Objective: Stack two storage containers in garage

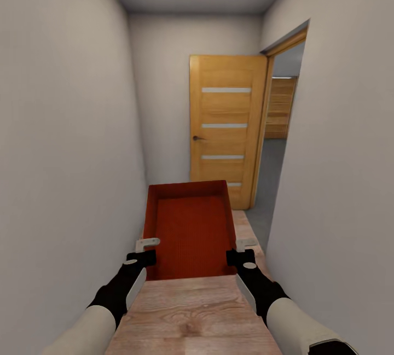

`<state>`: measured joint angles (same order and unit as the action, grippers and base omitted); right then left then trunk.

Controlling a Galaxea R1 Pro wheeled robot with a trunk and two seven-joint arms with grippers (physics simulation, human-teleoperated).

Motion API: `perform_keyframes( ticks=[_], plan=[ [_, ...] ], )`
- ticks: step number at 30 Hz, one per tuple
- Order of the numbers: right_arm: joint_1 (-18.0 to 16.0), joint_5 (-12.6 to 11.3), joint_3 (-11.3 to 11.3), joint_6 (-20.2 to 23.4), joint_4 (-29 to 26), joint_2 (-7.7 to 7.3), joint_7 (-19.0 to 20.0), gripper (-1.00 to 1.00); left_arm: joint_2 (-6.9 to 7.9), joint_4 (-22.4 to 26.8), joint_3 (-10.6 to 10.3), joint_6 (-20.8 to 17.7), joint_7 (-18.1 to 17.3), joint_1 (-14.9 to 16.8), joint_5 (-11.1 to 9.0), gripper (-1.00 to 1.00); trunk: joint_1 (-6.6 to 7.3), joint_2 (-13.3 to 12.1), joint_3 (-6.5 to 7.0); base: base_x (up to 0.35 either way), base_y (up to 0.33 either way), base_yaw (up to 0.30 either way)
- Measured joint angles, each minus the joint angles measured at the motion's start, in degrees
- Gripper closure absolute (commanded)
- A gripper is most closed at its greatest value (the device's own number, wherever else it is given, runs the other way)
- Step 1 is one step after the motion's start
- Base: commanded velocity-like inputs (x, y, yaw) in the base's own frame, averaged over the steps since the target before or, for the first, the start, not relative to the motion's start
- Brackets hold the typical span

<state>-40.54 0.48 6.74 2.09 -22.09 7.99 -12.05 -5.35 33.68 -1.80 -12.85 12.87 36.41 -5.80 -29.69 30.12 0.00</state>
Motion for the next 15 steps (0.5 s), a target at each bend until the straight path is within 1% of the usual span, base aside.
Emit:
perform_keyframes(
  ticks=[15],
  plan=[
    [0.01,0.0,0.09,0.11,-0.02,0.01,-0.05,1.0,0.0,-0.08,0.07,0.0,-0.04,0.0,0.02,1.0,0.0,0.0,0.0,0.323,0.0,0.0]
  ],
)
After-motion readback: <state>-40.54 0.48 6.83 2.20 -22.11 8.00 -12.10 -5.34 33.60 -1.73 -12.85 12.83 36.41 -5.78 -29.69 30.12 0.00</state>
